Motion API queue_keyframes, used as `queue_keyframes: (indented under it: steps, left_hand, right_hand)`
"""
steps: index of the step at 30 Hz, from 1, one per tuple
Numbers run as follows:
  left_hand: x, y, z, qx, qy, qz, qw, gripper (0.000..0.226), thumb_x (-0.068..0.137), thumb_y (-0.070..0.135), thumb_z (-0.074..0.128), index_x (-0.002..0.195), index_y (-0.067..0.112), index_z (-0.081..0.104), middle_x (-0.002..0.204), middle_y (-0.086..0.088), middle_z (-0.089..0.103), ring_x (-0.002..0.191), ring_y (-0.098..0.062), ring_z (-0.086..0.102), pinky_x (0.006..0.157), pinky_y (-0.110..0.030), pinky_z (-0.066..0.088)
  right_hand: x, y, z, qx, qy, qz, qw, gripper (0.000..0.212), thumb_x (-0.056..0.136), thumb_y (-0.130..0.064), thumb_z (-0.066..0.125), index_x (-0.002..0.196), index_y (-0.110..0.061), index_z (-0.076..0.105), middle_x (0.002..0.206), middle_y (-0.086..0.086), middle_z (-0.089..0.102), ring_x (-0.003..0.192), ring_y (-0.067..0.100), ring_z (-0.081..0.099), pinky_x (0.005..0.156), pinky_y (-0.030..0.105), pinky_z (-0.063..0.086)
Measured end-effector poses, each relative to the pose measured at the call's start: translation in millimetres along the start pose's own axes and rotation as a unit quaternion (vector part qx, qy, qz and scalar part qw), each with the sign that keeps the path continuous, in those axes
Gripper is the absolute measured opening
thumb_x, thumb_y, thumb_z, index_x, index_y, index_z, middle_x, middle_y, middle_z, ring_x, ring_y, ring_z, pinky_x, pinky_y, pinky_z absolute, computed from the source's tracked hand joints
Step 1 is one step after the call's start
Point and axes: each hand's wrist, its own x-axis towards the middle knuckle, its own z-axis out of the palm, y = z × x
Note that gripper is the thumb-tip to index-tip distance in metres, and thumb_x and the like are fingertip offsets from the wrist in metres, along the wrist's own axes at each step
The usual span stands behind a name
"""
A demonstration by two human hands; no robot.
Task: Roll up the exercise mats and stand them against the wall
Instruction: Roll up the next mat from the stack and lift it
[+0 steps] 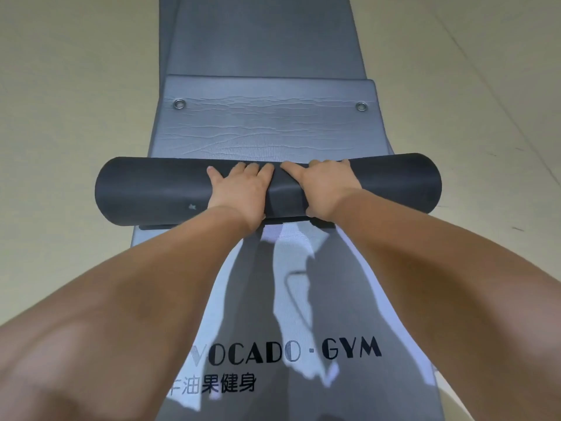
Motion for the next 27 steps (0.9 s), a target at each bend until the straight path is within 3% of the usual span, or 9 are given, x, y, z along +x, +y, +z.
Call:
queue_keyframes:
  steps: [3, 7, 15, 17, 20, 21, 23, 25, 27]
  left_hand:
    - [-16, 1, -1, 0.000, -0.010, 0.004, 1.000, 0.080, 0.082, 0.025, 0.075, 0.148, 0.027, 0.032, 0.135, 0.003, 0.052, 0.132, -0.025, 0.044, 0.109, -0.074, 0.025]
    - [-51, 5, 1, -0.001, -0.026, 0.010, 1.000, 0.068, 0.081, 0.027, 0.074, 0.140, 0.029, 0.039, 0.123, 0.005, 0.056, 0.121, -0.024, 0.050, 0.106, -0.067, 0.030]
    - [-121, 32, -3, -0.004, -0.111, 0.033, 0.993, 0.054, 0.075, 0.034, 0.076, 0.121, 0.029, 0.047, 0.092, 0.007, 0.060, 0.087, -0.021, 0.055, 0.078, -0.038, 0.035]
    - [-132, 33, -4, -0.035, -0.146, 0.043, 0.988, 0.057, 0.071, 0.040, 0.081, 0.115, 0.030, 0.047, 0.090, 0.010, 0.059, 0.085, -0.020, 0.054, 0.078, -0.038, 0.036]
    - [-141, 32, -4, -0.061, -0.158, 0.051, 0.984, 0.064, 0.067, 0.046, 0.086, 0.118, 0.032, 0.050, 0.096, 0.011, 0.060, 0.089, -0.018, 0.054, 0.079, -0.037, 0.036]
    - [-141, 30, -3, -0.076, -0.156, 0.050, 0.984, 0.067, 0.066, 0.047, 0.087, 0.121, 0.032, 0.052, 0.099, 0.011, 0.062, 0.091, -0.018, 0.055, 0.080, -0.038, 0.037]
    - [-136, 22, -2, -0.130, -0.153, 0.035, 0.979, 0.078, 0.063, 0.050, 0.090, 0.131, 0.036, 0.054, 0.110, 0.012, 0.066, 0.103, -0.019, 0.059, 0.088, -0.039, 0.042]
    - [-129, 13, -3, -0.172, -0.152, 0.018, 0.973, 0.092, 0.061, 0.054, 0.090, 0.142, 0.040, 0.050, 0.127, 0.012, 0.065, 0.119, -0.020, 0.059, 0.101, -0.042, 0.043]
    - [-124, 7, -1, -0.160, -0.143, 0.005, 0.977, 0.106, 0.063, 0.058, 0.089, 0.154, 0.040, 0.037, 0.152, 0.010, 0.050, 0.139, -0.022, 0.046, 0.116, -0.053, 0.030]
  right_hand:
    - [-17, -11, -1, -0.002, -0.011, -0.004, 1.000, 0.097, 0.081, -0.021, 0.079, 0.155, -0.039, 0.019, 0.093, 0.002, 0.051, 0.082, 0.029, 0.051, 0.081, 0.044, 0.040]
    - [-54, -27, 4, 0.022, -0.016, -0.013, 1.000, 0.081, 0.088, -0.020, 0.071, 0.153, -0.037, 0.026, 0.093, 0.001, 0.050, 0.089, 0.030, 0.058, 0.080, 0.042, 0.038]
    - [-117, -32, 14, 0.024, -0.122, -0.093, 0.988, 0.092, 0.081, -0.029, 0.079, 0.155, -0.043, 0.026, 0.088, -0.007, 0.056, 0.082, 0.023, 0.057, 0.072, 0.034, 0.047]
    - [-127, -29, 12, 0.050, -0.158, -0.108, 0.980, 0.098, 0.076, -0.034, 0.086, 0.155, -0.045, 0.029, 0.094, -0.007, 0.060, 0.089, 0.022, 0.059, 0.078, 0.036, 0.051]
    - [-136, -31, 17, 0.073, -0.177, -0.086, 0.978, 0.107, 0.075, -0.038, 0.089, 0.158, -0.046, 0.022, 0.125, 0.000, 0.062, 0.112, 0.027, 0.059, 0.100, 0.043, 0.050]
    - [-139, -32, 20, 0.077, -0.169, -0.076, 0.980, 0.114, 0.075, -0.041, 0.089, 0.161, -0.047, 0.013, 0.142, 0.003, 0.055, 0.126, 0.029, 0.054, 0.109, 0.047, 0.043]
    - [-146, -34, 26, 0.089, -0.136, -0.059, 0.985, 0.133, 0.072, -0.055, 0.088, 0.161, -0.049, -0.010, 0.172, 0.008, 0.012, 0.156, 0.034, 0.019, 0.126, 0.059, 0.014]
    - [-158, -36, 32, 0.093, -0.092, -0.047, 0.990, 0.145, 0.066, -0.076, 0.081, 0.155, -0.047, -0.030, 0.169, 0.005, -0.031, 0.158, 0.033, -0.022, 0.123, 0.066, -0.009]
    - [-169, -44, 44, 0.069, -0.042, -0.034, 0.996, 0.146, 0.065, -0.092, 0.066, 0.150, -0.040, -0.042, 0.162, 0.009, -0.045, 0.152, 0.037, -0.036, 0.120, 0.069, -0.014]
